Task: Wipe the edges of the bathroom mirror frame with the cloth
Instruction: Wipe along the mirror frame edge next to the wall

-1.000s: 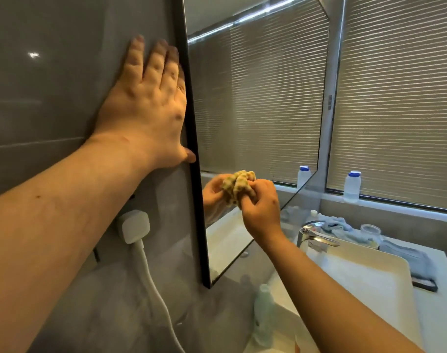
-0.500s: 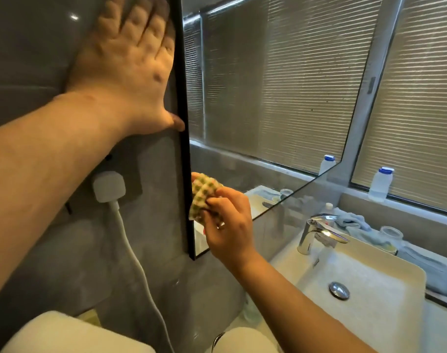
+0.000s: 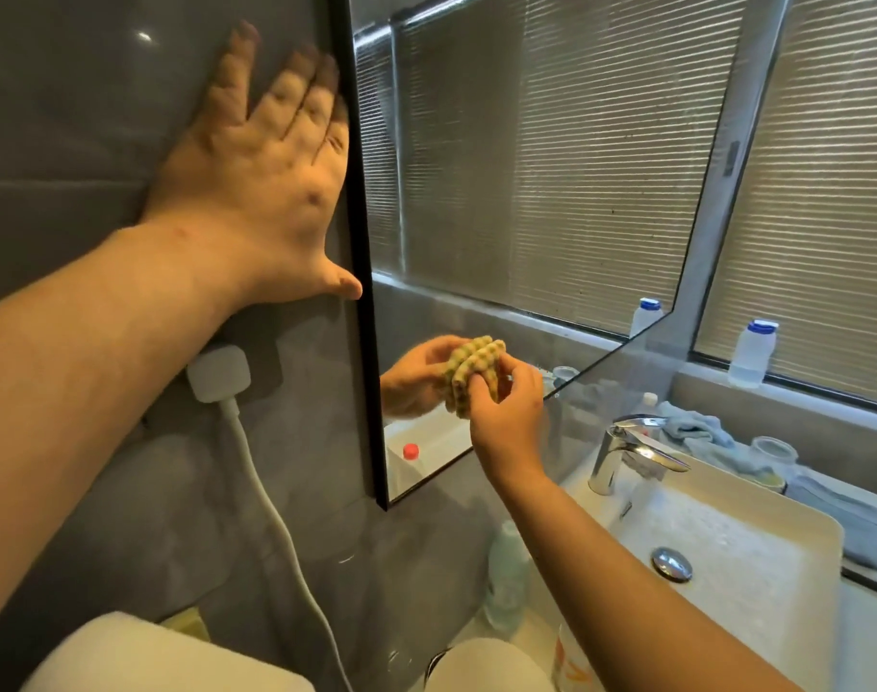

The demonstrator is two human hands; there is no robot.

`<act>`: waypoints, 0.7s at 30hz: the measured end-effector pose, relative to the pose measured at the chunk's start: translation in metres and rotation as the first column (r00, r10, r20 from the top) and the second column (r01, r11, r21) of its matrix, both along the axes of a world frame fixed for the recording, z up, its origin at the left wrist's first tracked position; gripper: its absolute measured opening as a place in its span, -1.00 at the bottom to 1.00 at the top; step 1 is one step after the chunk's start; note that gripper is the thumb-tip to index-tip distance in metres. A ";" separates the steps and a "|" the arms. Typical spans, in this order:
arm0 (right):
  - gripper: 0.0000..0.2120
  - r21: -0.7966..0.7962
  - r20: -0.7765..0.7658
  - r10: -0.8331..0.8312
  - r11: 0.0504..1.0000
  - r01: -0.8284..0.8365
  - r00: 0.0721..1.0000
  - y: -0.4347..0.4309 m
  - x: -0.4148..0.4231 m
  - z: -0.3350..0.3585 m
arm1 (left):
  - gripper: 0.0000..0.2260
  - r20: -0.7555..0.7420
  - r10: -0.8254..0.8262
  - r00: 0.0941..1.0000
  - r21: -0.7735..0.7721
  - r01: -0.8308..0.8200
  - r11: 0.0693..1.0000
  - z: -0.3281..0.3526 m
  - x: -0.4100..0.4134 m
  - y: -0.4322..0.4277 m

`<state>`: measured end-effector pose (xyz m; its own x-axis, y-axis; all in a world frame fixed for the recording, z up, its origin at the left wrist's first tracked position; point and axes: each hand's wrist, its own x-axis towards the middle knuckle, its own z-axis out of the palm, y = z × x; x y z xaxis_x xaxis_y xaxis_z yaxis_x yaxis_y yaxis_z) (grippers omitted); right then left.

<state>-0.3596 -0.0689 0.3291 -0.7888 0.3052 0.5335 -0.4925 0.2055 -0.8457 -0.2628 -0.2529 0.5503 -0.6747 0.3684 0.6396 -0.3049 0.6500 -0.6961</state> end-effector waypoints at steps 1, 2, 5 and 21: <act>-0.76 0.020 -0.060 0.005 1.000 -0.004 0.998 -0.007 0.007 -0.004 | 0.17 -0.001 0.009 1.000 -0.007 -0.009 1.000 0.000 0.000 0.001; -0.73 0.048 -0.124 0.012 0.999 -0.006 0.992 -0.015 0.014 -0.010 | 0.17 -0.004 0.015 1.000 -0.012 -0.015 1.000 -0.001 0.000 0.002; -0.49 0.113 -0.180 0.052 0.993 -0.032 0.982 -0.043 0.034 -0.029 | 0.14 -0.008 0.009 1.000 -0.008 -0.009 1.000 -0.001 0.000 0.001; -0.56 -0.213 0.091 -0.087 0.971 0.105 0.992 -0.003 -0.064 -0.004 | 0.14 -0.020 0.005 1.000 -0.005 -0.005 1.000 -0.001 -0.002 0.002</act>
<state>-0.4237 -0.0722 0.3249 -0.7877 0.4829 0.3825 -0.4081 0.0561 -0.9112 -0.2652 -0.2512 0.5492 -0.6638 0.3680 0.6511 -0.3221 0.6450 -0.6930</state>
